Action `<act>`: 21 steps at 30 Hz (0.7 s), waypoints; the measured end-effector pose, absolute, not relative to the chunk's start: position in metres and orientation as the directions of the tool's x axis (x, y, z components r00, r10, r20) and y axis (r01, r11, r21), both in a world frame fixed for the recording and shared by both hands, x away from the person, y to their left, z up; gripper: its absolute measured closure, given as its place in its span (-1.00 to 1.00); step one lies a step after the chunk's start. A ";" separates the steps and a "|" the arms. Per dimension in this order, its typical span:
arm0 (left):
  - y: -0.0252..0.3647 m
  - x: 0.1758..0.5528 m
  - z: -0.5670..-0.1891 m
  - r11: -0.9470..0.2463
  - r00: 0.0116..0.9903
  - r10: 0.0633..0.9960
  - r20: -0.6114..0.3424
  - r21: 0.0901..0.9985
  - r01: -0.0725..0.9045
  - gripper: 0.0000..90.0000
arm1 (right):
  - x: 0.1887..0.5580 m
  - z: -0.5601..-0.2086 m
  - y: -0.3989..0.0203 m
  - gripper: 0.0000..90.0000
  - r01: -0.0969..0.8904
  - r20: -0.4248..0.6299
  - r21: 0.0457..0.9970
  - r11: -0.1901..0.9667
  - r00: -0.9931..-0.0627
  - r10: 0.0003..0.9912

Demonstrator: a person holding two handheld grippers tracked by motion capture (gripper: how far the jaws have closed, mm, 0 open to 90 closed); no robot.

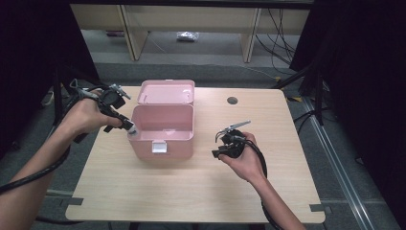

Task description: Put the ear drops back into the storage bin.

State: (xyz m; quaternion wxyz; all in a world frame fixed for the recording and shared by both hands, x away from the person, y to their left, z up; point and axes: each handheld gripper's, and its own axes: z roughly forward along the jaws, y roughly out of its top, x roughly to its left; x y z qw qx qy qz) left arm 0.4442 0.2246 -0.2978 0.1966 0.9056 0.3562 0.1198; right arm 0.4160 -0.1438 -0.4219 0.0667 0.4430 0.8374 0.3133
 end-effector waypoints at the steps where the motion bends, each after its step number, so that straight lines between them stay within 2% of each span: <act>1: 0.224 0.444 -0.299 -0.665 0.714 0.696 0.076 0.444 0.601 0.59 | 0.416 -0.422 -0.144 0.45 0.701 0.163 0.580 0.414 -0.598 0.785; 21: 0.218 0.454 -0.309 -0.701 0.731 0.676 0.094 0.390 0.597 0.59 | 0.415 -0.423 -0.145 0.44 0.708 0.169 0.578 0.406 -0.590 0.789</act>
